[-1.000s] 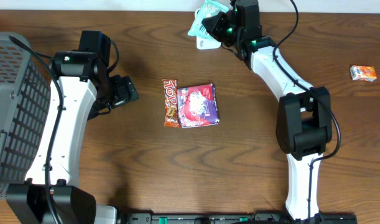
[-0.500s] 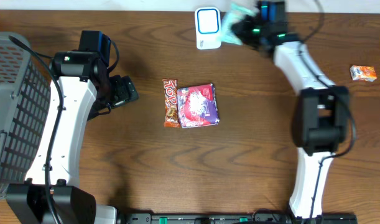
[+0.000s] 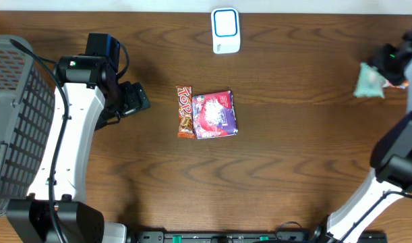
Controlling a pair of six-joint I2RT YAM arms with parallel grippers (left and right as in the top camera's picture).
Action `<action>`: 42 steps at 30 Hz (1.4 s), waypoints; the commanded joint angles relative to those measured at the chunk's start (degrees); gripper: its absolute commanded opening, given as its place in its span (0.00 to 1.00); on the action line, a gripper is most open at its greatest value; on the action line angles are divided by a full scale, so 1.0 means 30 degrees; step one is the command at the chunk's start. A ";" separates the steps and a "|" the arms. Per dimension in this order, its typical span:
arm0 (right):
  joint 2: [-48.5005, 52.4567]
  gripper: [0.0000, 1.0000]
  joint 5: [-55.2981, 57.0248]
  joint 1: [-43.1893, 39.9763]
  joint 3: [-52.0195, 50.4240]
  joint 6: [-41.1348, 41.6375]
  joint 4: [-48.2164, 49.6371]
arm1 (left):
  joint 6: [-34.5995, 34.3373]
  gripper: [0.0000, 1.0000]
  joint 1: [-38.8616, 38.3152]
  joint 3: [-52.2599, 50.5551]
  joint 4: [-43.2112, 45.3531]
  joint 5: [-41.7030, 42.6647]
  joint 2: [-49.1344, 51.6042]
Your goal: Scan the item barcode
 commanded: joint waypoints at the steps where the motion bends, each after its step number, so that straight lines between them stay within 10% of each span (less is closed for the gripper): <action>1: -0.0306 0.73 -0.1428 -0.0597 0.0299 -0.0750 -0.0262 | 0.0255 0.98 0.0044 -0.0036 -0.0015 -0.0226 0.0095; 20: -0.0306 0.80 -0.9428 0.5377 -0.0197 -0.2943 -0.5952 | 0.0255 0.98 0.0044 -0.0036 -0.0015 -0.0226 0.0095; 42: -0.0291 0.72 -1.0273 1.4243 -0.5326 -0.3526 -0.2317 | 0.0255 0.98 0.0044 -0.0036 -0.0015 -0.0226 0.0095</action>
